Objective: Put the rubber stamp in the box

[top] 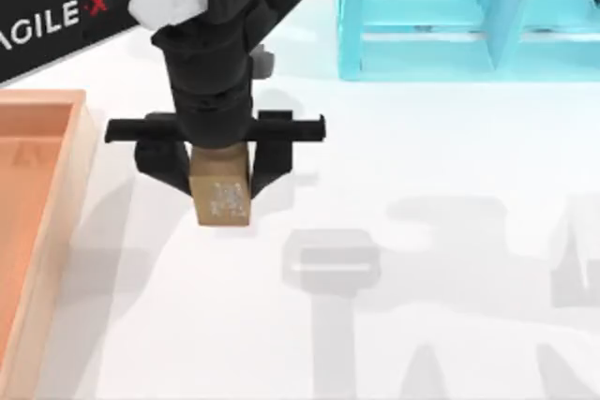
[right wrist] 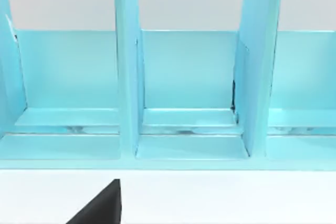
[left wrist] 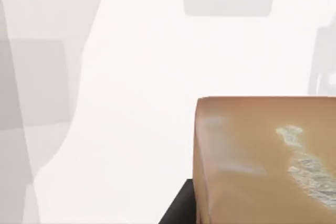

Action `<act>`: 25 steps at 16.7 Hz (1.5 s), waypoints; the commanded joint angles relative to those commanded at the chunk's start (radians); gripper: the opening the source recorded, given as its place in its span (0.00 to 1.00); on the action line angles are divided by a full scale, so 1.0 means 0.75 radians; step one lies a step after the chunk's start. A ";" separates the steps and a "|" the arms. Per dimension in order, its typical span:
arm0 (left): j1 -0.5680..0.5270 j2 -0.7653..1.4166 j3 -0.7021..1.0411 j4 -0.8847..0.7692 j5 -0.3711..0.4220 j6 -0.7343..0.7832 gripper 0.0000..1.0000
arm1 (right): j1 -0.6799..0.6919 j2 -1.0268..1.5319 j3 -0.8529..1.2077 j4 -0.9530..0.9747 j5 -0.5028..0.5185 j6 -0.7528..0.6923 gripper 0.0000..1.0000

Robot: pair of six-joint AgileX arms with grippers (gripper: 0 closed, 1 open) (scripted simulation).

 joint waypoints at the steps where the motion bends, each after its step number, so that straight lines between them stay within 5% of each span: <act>1: 0.015 -0.002 0.001 -0.003 0.000 0.015 0.00 | 0.000 0.000 0.000 0.000 0.000 0.000 1.00; 6: 0.276 -0.045 0.001 -0.047 -0.001 0.285 0.00 | 0.000 0.000 0.000 0.000 0.000 0.000 1.00; 15: 1.057 -0.184 -0.041 -0.150 -0.003 1.054 0.00 | 0.000 0.000 0.000 0.000 0.000 0.000 1.00; 25: 1.147 -0.206 -0.099 -0.100 -0.003 1.148 0.00 | 0.000 0.000 0.000 0.000 0.000 0.000 1.00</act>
